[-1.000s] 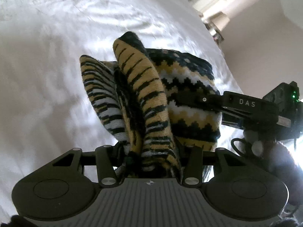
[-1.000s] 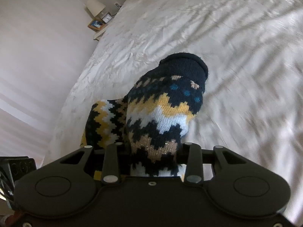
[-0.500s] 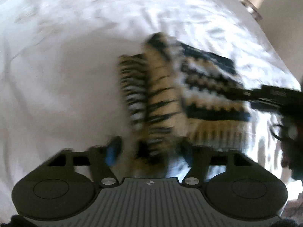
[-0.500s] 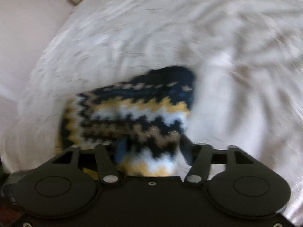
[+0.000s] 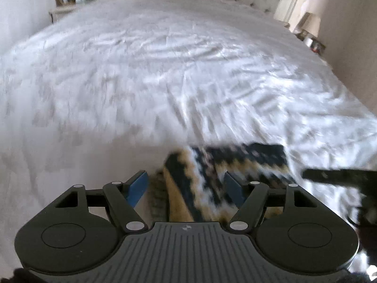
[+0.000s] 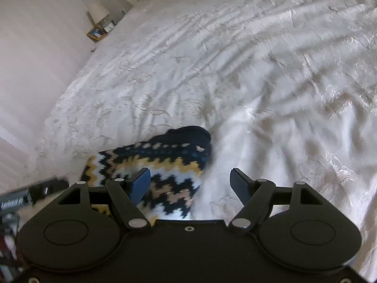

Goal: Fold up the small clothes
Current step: 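Open the right tool and press the folded sweater flat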

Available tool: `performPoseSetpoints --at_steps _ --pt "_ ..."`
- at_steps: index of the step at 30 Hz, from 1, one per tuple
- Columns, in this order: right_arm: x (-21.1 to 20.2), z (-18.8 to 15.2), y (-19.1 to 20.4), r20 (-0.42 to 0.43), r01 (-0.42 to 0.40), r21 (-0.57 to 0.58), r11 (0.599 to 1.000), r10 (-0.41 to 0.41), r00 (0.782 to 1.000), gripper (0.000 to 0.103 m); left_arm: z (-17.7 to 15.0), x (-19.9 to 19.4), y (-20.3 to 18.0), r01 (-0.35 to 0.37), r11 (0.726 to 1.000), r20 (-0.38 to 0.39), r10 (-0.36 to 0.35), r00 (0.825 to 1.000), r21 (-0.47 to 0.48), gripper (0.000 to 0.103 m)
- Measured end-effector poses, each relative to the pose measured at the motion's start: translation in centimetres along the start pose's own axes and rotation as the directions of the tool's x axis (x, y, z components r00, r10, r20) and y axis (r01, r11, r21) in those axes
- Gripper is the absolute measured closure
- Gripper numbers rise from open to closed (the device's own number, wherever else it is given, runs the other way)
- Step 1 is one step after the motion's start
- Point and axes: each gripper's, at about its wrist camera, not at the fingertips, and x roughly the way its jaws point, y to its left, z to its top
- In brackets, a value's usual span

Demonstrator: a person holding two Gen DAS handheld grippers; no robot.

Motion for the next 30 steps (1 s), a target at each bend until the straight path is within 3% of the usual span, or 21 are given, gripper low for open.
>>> performPoseSetpoints --at_steps 5,8,13,16,19,22,25,27,30 --pt "2.3 -0.1 -0.6 -0.089 -0.030 0.005 1.000 0.031 0.996 0.026 -0.7 4.1 1.1 -0.099 0.994 -0.093 0.103 0.990 0.048 0.033" --pt "5.0 -0.4 -0.4 -0.161 0.049 -0.068 0.996 -0.060 0.985 0.021 -2.2 4.8 3.1 -0.128 0.989 -0.140 0.138 0.981 0.080 0.031" --pt "7.5 0.0 0.7 -0.180 0.106 -0.208 0.972 -0.145 0.973 0.015 -2.6 5.1 4.6 -0.131 0.990 -0.172 0.139 0.975 0.056 0.024" --pt "6.4 0.5 1.2 -0.144 0.106 -0.225 0.968 -0.141 0.980 0.015 -1.9 4.0 4.1 -0.139 0.988 -0.154 0.149 0.977 0.072 0.025" --pt "3.0 0.7 1.8 -0.050 0.088 -0.215 0.973 -0.101 0.994 0.015 -1.0 1.0 3.2 -0.140 0.988 -0.071 0.144 0.987 0.061 0.025" --pt "0.7 0.0 2.1 -0.027 0.056 -0.203 0.978 -0.062 0.998 0.015 -1.3 -1.7 1.8 -0.120 0.990 -0.022 0.122 0.992 0.076 0.025" --pt "1.0 -1.7 2.0 -0.069 0.048 -0.202 0.978 -0.063 0.996 0.015 -3.0 -1.6 0.5 -0.115 0.984 -0.062 0.124 0.990 0.134 0.025" --pt "2.3 -3.1 2.1 -0.130 0.076 -0.239 0.968 -0.109 0.986 0.015 -4.7 -0.2 0.6 -0.127 0.980 -0.127 0.147 0.981 0.154 0.024" --pt "4.0 -5.0 1.5 -0.182 0.086 -0.215 0.973 -0.126 0.975 0.011 -6.5 1.3 1.9 -0.141 0.983 -0.173 0.160 0.972 0.116 0.021"
